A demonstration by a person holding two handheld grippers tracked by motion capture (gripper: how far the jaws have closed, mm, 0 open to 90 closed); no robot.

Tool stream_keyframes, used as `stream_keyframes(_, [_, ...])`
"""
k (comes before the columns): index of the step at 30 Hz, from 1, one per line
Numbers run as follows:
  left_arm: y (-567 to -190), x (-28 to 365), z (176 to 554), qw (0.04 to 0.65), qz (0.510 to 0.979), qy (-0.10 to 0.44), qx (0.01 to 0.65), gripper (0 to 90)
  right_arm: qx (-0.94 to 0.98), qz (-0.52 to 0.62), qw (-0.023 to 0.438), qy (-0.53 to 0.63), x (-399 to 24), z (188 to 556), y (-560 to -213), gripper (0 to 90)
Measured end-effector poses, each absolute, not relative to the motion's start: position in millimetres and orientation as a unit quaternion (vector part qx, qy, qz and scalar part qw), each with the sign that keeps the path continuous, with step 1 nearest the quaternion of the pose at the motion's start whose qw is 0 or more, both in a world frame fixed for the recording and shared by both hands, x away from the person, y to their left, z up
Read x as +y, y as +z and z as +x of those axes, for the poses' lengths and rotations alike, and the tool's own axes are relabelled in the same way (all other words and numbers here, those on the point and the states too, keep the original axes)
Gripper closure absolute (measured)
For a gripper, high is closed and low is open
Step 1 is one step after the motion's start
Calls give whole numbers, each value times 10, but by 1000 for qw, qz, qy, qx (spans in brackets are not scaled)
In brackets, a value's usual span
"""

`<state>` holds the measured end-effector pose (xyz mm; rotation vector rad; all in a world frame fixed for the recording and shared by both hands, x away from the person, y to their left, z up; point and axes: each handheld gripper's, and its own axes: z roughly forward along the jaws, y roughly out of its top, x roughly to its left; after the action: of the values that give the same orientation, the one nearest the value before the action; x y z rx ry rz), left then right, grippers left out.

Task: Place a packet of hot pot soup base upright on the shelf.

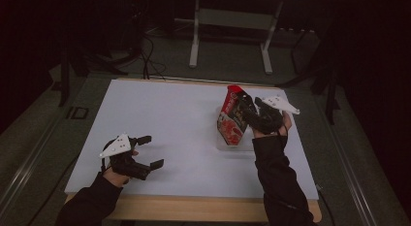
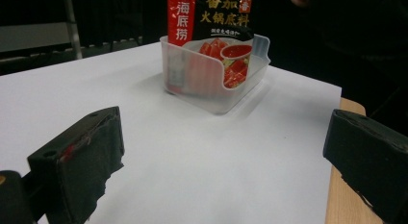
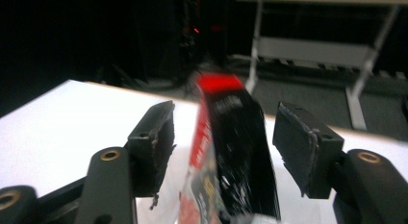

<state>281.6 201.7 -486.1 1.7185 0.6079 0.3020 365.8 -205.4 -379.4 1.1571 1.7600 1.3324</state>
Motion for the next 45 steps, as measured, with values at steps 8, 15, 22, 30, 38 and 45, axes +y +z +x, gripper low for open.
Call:
stream_keyframes(8, [-4863,2013,2816,603,743,128,261,12,692,353,310,548,-2028,3517,-3571,113])
stream_keyframes(15, [-4866,2007,2801,603,744,127,258,12,710,322,294,552,-1996,3335,-3521,120])
stream_keyframes(22, [-4868,2003,2796,602,746,126,255,12,734,286,253,562,-1970,3150,-3574,113])
stream_keyframes(30, [-4868,2002,2794,600,748,126,254,12,745,269,209,573,-1938,2980,-3689,113])
stream_keyframes(38, [-4868,2006,2788,599,749,128,252,12,759,254,178,573,-1886,2838,-3842,113])
stream_keyframes(45, [-4867,2005,2785,599,750,128,251,12,773,246,153,564,-1893,2758,-4055,126])
